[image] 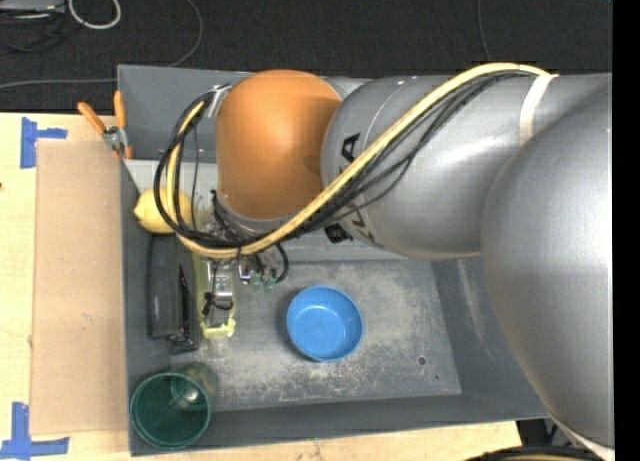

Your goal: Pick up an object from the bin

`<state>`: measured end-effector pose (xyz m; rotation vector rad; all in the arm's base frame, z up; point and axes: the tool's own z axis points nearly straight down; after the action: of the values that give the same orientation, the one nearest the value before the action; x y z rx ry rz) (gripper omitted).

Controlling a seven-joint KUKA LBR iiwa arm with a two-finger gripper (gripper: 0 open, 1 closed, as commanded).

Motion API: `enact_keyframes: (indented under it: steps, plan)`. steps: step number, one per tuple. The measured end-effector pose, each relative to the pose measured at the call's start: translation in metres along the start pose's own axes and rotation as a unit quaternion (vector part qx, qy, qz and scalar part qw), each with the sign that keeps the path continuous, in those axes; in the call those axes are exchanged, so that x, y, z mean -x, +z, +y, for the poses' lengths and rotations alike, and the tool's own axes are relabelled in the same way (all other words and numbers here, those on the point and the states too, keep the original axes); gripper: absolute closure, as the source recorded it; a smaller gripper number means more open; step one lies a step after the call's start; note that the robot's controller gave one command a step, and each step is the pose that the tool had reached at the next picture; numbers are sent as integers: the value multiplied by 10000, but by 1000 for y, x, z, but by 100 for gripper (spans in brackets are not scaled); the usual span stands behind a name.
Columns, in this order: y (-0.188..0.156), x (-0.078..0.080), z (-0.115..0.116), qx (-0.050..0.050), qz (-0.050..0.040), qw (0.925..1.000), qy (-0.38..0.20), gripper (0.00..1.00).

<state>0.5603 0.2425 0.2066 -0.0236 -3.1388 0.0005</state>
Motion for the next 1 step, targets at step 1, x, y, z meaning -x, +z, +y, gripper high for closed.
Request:
enact_keyframes:
  steps: [1]
  plan:
    - [0, 0, 0, 0, -1, 10000, 1, 0]
